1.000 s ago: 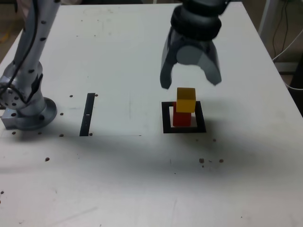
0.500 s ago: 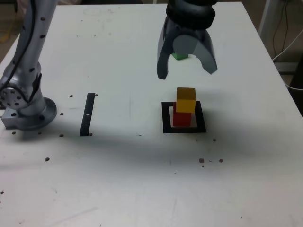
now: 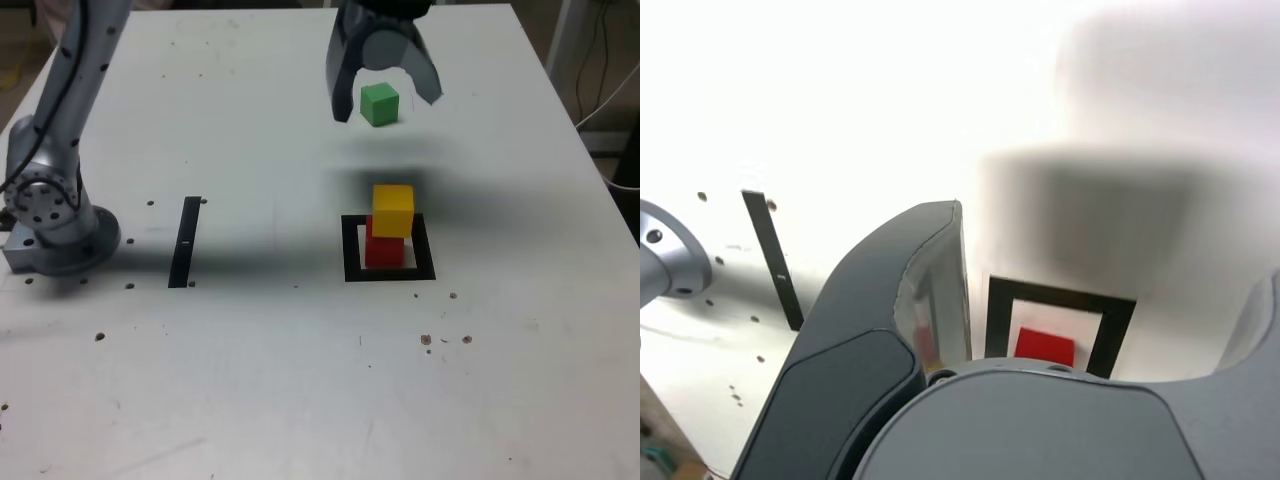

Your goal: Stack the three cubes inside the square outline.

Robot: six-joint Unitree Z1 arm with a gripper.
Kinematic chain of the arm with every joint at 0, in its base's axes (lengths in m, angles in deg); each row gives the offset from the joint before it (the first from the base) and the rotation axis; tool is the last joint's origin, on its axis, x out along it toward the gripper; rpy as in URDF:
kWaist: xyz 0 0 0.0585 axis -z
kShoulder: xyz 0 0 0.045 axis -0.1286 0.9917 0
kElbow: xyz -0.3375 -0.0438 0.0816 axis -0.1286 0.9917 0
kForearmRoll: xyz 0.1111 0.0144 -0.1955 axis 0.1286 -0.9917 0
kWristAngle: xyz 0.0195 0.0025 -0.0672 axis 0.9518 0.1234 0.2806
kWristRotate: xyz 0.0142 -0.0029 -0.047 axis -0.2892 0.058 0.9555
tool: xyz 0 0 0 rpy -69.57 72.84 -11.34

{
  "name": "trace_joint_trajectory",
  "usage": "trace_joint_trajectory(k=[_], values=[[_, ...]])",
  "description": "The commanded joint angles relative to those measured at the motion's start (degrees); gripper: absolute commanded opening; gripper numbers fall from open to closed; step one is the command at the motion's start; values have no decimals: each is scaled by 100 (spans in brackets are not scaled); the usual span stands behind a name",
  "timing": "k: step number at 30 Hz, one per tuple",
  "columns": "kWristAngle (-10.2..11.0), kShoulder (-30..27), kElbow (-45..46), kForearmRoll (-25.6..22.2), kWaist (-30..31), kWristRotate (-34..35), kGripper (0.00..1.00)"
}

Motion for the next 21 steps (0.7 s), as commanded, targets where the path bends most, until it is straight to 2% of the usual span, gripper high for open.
trace_joint_trajectory(k=[1, 12, 21], values=[[10, 154, -241, -63, -225, -156, 100], [-24, 669, -929, -111, -1004, -602, 100], [-32, 917, -1214, -127, -1314, -760, 100]])
